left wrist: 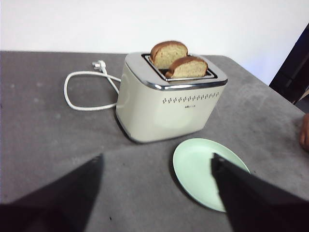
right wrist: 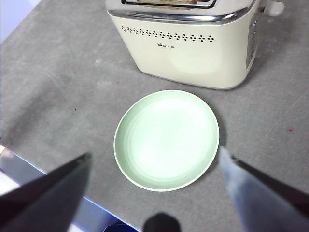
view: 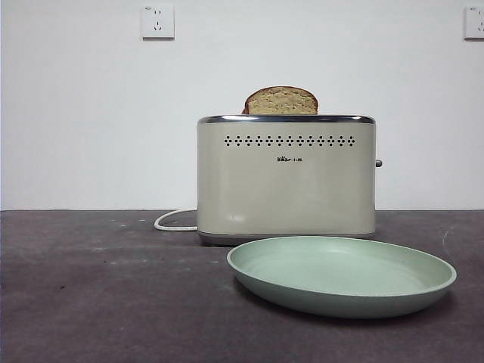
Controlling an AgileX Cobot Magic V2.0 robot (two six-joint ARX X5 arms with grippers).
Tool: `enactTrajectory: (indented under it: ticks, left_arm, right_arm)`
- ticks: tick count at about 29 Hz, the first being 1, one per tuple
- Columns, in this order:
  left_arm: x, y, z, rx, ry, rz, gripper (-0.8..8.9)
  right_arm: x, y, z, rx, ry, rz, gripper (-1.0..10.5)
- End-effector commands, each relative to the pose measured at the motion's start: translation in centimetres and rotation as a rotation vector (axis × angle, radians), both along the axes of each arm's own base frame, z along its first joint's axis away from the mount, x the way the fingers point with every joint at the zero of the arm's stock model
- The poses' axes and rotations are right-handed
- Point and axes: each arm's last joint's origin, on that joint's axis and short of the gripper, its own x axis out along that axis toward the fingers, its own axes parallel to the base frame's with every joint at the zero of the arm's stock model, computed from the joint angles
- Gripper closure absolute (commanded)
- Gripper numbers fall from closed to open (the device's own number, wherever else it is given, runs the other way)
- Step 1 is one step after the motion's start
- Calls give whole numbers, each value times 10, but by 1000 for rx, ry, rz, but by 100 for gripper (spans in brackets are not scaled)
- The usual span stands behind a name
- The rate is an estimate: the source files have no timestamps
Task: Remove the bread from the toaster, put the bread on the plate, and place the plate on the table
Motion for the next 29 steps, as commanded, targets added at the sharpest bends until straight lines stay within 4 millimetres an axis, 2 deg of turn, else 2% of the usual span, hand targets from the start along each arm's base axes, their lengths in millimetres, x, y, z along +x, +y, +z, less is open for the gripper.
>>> enactTrajectory:
  ticks: [1, 8, 17, 23, 29]
  left_arm:
    - [2, 0, 4, 8, -43, -12, 214]
    - [22, -2, 12, 23, -120, -149, 215]
    - [79, -11, 26, 34, -255, -250, 214]
    - [132, -34, 19, 28, -287, -332, 214]
    - [183, -70, 10, 44, -251, -363, 214]
  right_arm:
    - [0, 0, 0, 9, 1, 2, 286]
    - [0, 1, 0, 20, 6, 11, 286]
    - [1, 1, 0, 20, 8, 11, 286]
    - [3, 1, -1, 18, 20, 11, 286]
    - [7, 2, -3, 16, 39, 11, 286]
